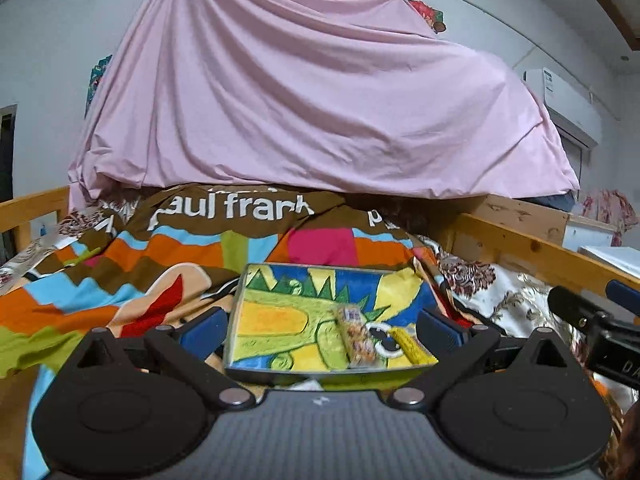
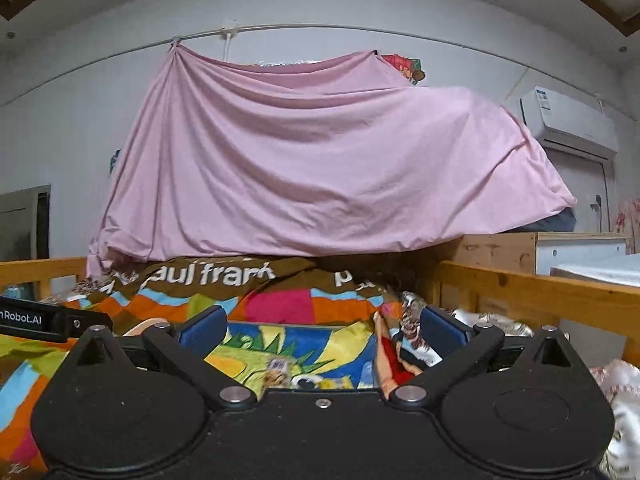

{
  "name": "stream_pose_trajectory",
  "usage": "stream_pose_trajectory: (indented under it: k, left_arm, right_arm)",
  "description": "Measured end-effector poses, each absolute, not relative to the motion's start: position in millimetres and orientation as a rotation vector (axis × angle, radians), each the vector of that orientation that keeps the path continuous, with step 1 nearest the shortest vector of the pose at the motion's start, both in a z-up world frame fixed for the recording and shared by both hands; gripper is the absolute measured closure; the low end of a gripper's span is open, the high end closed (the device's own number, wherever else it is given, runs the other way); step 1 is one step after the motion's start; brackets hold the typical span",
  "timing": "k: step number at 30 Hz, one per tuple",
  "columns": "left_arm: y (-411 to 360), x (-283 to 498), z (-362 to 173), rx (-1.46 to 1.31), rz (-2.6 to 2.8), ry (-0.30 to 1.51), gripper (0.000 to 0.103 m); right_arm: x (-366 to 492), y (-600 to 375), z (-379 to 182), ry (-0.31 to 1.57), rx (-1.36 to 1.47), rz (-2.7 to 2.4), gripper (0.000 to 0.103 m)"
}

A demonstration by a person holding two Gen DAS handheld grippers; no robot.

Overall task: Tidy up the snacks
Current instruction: 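Lift both grippers up and away from the tray, then move the right gripper to the green sausage stick and close on it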

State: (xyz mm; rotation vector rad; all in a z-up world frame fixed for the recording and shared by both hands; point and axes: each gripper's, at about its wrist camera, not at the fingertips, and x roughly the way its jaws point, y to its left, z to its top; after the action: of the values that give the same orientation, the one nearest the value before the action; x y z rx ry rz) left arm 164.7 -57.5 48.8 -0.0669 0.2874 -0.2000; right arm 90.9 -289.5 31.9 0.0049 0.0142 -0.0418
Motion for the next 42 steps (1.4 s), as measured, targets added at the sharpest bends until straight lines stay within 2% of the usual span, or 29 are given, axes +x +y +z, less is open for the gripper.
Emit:
stream_pose_trajectory:
  k: [14, 25, 42]
  left_arm:
    - [-22, 117, 20, -0.047, -0.221, 0.367, 0.000]
    - [-32, 124, -13, 0.125, -0.308, 0.473, 0.000]
    - [-40, 151, -50, 0.191, -0.379, 0.573, 0.000]
  right_arm:
    - [61, -246, 9, 0.151, -0.089, 0.049, 0.001]
    - [90, -243, -8, 0.322, -0.097, 0.015, 0.001]
    - [147, -248, -39, 0.576, -0.117, 0.048, 0.001]
